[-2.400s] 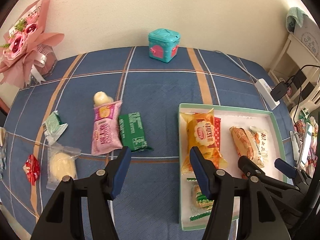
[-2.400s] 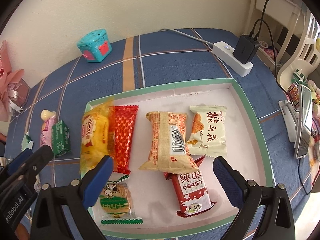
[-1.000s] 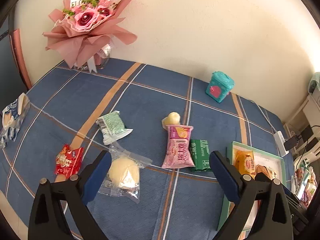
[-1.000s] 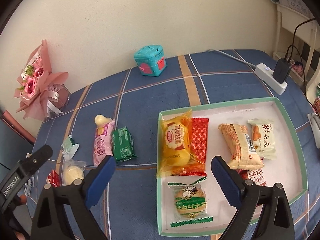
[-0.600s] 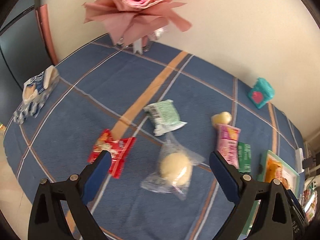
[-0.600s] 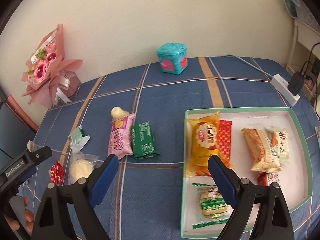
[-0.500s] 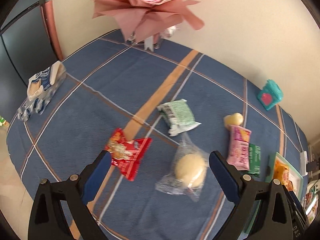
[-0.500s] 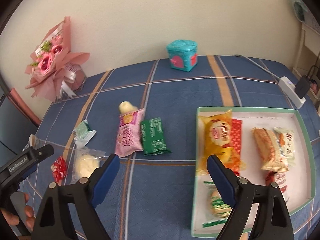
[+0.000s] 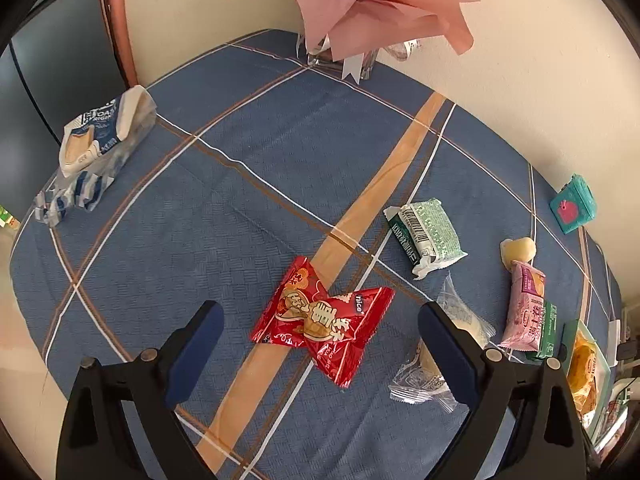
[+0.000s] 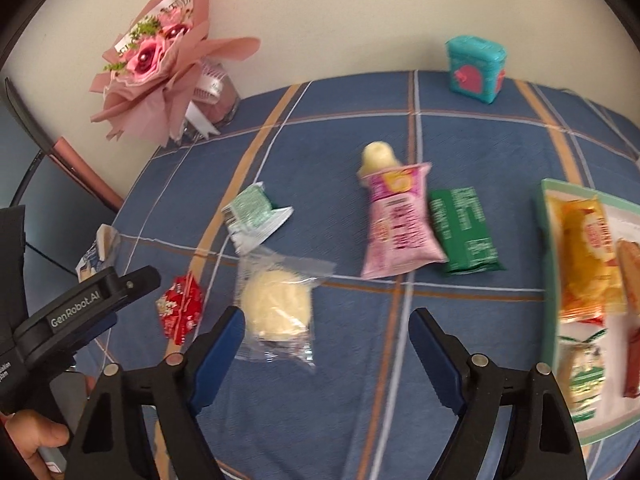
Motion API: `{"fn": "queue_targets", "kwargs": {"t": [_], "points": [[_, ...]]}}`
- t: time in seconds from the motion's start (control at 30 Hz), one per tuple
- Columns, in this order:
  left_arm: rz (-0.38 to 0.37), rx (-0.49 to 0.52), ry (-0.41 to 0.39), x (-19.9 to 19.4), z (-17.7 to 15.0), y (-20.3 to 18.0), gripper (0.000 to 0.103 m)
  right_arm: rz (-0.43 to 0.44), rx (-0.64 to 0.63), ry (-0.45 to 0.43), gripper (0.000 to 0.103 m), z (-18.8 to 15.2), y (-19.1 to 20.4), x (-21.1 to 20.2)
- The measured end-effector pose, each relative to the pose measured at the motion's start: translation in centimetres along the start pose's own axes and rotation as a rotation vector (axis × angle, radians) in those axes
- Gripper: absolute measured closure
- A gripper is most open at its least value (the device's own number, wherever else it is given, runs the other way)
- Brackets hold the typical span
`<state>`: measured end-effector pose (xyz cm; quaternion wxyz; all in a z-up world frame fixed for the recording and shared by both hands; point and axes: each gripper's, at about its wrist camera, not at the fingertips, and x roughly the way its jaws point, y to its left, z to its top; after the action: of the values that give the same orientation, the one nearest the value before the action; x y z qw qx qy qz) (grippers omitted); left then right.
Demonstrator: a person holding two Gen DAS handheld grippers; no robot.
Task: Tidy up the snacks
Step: 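Grasp the red 'nice' candy bag with the left gripper while the right grasps the wrapped round bun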
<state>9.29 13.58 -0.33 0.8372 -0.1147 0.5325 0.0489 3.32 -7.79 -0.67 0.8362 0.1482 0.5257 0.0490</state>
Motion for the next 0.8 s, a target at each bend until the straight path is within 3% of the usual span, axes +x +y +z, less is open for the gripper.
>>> {"fn": "queue_targets", "kwargs": {"t": [0.33,0.67,0.8], "points": [[-0.043,-0.017,0.121,4.3,0.1,-0.2,0.010,0.005,-0.002,0.089,0.019,-0.2,2.2,4.7],[-0.045,-0.035,0.164,6.4,0.1,-0.1,0.033,0.037,0.008,0.120,0.020,-0.3,2.9,6.8],[-0.041,-0.039,0.150,6.3,0.2,0.0,0.043,0.067,0.026,0.127,0.030,-0.3,2.9,7.1]]}}
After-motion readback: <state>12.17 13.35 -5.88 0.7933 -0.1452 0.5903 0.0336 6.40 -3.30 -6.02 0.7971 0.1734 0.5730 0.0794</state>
